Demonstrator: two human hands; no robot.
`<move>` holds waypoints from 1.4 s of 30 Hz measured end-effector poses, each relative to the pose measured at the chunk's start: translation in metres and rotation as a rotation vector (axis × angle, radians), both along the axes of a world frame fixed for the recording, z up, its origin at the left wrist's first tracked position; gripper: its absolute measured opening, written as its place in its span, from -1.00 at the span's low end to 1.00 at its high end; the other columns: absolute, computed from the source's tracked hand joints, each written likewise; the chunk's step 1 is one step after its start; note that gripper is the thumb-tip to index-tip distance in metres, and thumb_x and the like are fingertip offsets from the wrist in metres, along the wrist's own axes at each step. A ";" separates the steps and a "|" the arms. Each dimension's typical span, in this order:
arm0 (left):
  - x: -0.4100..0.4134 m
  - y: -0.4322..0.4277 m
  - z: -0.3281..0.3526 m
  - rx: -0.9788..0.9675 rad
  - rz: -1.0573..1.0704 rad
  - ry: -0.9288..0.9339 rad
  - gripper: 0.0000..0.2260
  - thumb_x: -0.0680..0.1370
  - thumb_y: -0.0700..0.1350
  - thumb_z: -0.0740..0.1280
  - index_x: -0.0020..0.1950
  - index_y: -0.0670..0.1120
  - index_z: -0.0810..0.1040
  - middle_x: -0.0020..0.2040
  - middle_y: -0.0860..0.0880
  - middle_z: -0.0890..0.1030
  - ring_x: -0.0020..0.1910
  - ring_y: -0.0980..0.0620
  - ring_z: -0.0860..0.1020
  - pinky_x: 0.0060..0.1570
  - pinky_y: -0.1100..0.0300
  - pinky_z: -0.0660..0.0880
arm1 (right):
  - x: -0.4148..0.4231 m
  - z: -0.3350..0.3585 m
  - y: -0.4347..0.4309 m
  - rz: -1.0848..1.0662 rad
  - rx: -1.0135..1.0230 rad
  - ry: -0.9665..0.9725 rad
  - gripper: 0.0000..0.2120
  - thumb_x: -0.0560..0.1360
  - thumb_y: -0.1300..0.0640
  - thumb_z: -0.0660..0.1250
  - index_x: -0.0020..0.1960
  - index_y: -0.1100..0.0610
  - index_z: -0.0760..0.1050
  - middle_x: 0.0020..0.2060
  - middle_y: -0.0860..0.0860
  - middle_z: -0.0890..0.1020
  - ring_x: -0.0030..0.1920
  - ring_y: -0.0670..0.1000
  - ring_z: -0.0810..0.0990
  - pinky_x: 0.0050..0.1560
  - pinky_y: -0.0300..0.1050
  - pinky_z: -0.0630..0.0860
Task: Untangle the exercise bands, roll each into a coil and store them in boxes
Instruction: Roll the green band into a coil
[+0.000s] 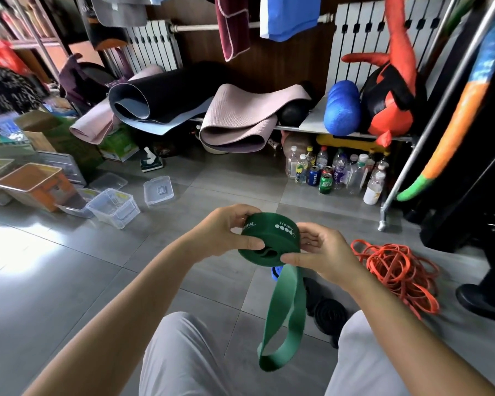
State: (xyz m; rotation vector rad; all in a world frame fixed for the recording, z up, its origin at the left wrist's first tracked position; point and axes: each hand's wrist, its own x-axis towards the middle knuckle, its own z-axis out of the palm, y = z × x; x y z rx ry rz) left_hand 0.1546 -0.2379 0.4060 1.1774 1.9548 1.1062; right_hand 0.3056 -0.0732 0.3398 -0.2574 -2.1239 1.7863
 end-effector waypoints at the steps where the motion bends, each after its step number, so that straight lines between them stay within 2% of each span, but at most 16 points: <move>1: 0.000 0.000 0.001 -0.037 0.000 0.052 -0.64 0.36 -0.22 0.52 0.09 0.00 0.53 0.06 0.06 0.60 0.11 0.08 0.56 0.13 0.15 0.52 | 0.000 0.001 0.000 0.002 0.025 -0.007 -0.56 0.21 0.28 0.58 0.00 -0.01 0.57 -0.14 -0.10 0.70 -0.10 -0.10 0.66 -0.07 -0.35 0.52; 4: 0.007 0.003 0.004 -0.168 -0.055 0.359 -0.45 0.36 -0.08 0.53 0.30 0.03 0.41 0.13 0.14 0.45 0.14 0.10 0.45 0.02 0.30 0.42 | -0.001 0.003 0.002 0.003 0.110 -0.045 -0.57 0.21 0.22 0.60 -0.01 -0.07 0.57 -0.11 -0.08 0.70 -0.06 -0.08 0.66 0.02 -0.24 0.55; 6: 0.016 0.009 0.004 -0.201 -0.140 0.551 -0.29 0.35 -0.02 0.52 0.44 0.04 0.28 0.19 0.10 0.44 0.11 0.12 0.43 0.05 0.30 0.38 | -0.002 0.004 0.002 -0.006 0.178 -0.090 -0.55 0.18 0.12 0.61 -0.02 -0.14 0.54 -0.10 -0.13 0.68 -0.03 -0.14 0.64 0.06 -0.25 0.53; 9: 0.022 0.017 0.006 -0.260 -0.168 0.684 -0.38 0.39 -0.02 0.47 0.41 0.05 0.33 0.20 0.03 0.51 0.10 0.02 0.50 0.09 0.17 0.45 | -0.002 0.007 0.001 0.008 0.244 -0.105 -0.55 0.18 0.06 0.60 -0.09 -0.32 0.52 -0.10 -0.28 0.65 -0.05 -0.27 0.61 0.00 -0.41 0.50; 13: 0.017 0.015 0.008 -0.133 -0.091 0.476 -0.50 0.35 -0.13 0.50 0.26 0.05 0.48 0.13 0.10 0.56 0.06 0.09 0.52 0.09 0.16 0.48 | 0.004 0.013 0.005 -0.004 0.230 -0.070 -0.54 0.19 -0.04 0.58 -0.02 -0.37 0.50 -0.04 -0.32 0.63 0.02 -0.27 0.58 0.07 -0.46 0.43; 17: 0.011 0.011 0.004 0.111 0.018 0.197 -0.51 0.30 -0.27 0.55 0.11 0.12 0.53 0.02 0.16 0.61 0.06 0.14 0.57 0.09 0.23 0.52 | 0.013 0.012 0.015 0.010 0.175 -0.077 -0.49 0.09 -0.29 0.51 0.02 -0.38 0.50 0.01 -0.25 0.64 0.09 -0.20 0.58 0.18 -0.26 0.45; 20: 0.011 0.010 0.000 0.268 0.067 -0.096 -0.47 0.27 -0.37 0.54 0.04 0.17 0.57 0.00 0.15 0.64 0.05 0.12 0.61 -0.04 0.28 0.54 | 0.010 0.010 0.017 0.001 0.092 -0.032 -0.42 0.03 -0.33 0.54 0.03 -0.37 0.52 0.01 -0.27 0.65 0.09 -0.21 0.59 0.12 -0.36 0.45; 24: 0.016 0.009 -0.014 0.374 0.109 -0.441 -0.51 0.27 -0.34 0.52 0.12 0.01 0.56 0.03 -0.03 0.67 0.01 -0.05 0.64 -0.14 0.11 0.59 | 0.005 0.013 0.017 0.019 -0.009 0.016 -0.39 0.02 -0.26 0.59 0.06 -0.33 0.54 0.04 -0.20 0.66 0.13 -0.14 0.59 0.21 -0.22 0.47; 28: 0.025 0.008 -0.024 0.360 0.117 -0.642 -0.51 0.33 -0.37 0.47 0.20 -0.10 0.49 0.04 -0.07 0.64 -0.01 -0.07 0.63 -0.14 0.07 0.60 | 0.006 0.010 0.008 -0.011 -0.053 0.075 -0.41 0.11 -0.08 0.60 0.12 -0.22 0.54 0.03 -0.05 0.67 0.06 -0.03 0.64 0.12 -0.20 0.52; 30: 0.025 0.007 -0.017 0.242 0.083 -0.463 -0.52 0.36 -0.32 0.47 0.22 -0.10 0.44 0.09 -0.04 0.60 0.07 -0.04 0.60 -0.04 0.09 0.59 | 0.007 0.008 0.006 -0.027 -0.058 0.076 -0.44 0.15 -0.01 0.59 0.11 -0.13 0.54 0.00 0.00 0.68 0.02 0.01 0.65 0.08 -0.15 0.55; 32: 0.022 0.007 -0.002 0.041 0.049 -0.030 -0.42 0.36 -0.19 0.52 0.31 -0.04 0.36 0.23 -0.01 0.49 0.23 0.00 0.49 0.13 0.10 0.53 | 0.006 0.004 0.004 -0.031 -0.035 0.039 -0.47 0.19 0.13 0.60 0.10 -0.11 0.54 -0.02 -0.02 0.69 0.00 0.00 0.66 0.04 -0.17 0.56; 34: 0.023 0.008 0.011 -0.090 0.011 0.419 -0.20 0.30 0.02 0.55 0.44 0.07 0.23 0.34 0.04 0.35 0.32 0.05 0.33 0.26 0.13 0.37 | 0.004 0.001 0.000 -0.041 0.028 -0.014 -0.46 0.21 0.28 0.59 0.06 -0.14 0.53 -0.07 -0.11 0.69 -0.04 -0.07 0.66 0.00 -0.24 0.54; 36: 0.031 0.011 0.019 -0.177 -0.083 0.728 -0.17 0.29 0.14 0.51 0.46 0.15 0.16 0.34 0.08 0.35 0.31 0.06 0.30 0.21 0.13 0.32 | 0.002 0.001 -0.007 -0.032 0.124 -0.058 -0.46 0.21 0.26 0.59 0.04 -0.19 0.52 -0.09 -0.19 0.68 -0.05 -0.15 0.64 0.00 -0.33 0.52; 39: 0.036 0.016 0.014 -0.366 -0.176 0.962 -0.39 0.41 0.09 0.43 0.39 0.14 0.25 0.22 0.06 0.46 0.20 0.00 0.45 0.04 0.08 0.44 | 0.001 0.004 -0.015 -0.044 0.234 -0.095 -0.49 0.21 0.13 0.59 0.04 -0.21 0.48 -0.05 -0.20 0.65 0.00 -0.20 0.60 0.08 -0.30 0.52; 40: 0.035 0.015 0.012 -0.374 -0.166 0.967 -0.45 0.43 0.06 0.41 0.37 0.13 0.29 0.19 0.07 0.47 0.15 -0.01 0.48 0.00 0.09 0.45 | 0.001 0.006 -0.015 -0.058 0.251 -0.103 -0.50 0.21 0.10 0.58 0.03 -0.22 0.47 -0.03 -0.20 0.64 0.02 -0.20 0.59 0.09 -0.29 0.52; 42: 0.030 0.011 0.010 -0.306 -0.106 0.823 -0.49 0.42 0.03 0.42 0.33 0.14 0.36 0.14 0.09 0.49 0.04 0.02 0.51 -0.05 0.13 0.45 | 0.003 0.010 -0.013 -0.075 0.252 -0.105 -0.53 0.21 0.06 0.58 -0.01 -0.24 0.46 -0.03 -0.21 0.62 0.03 -0.22 0.57 0.08 -0.32 0.51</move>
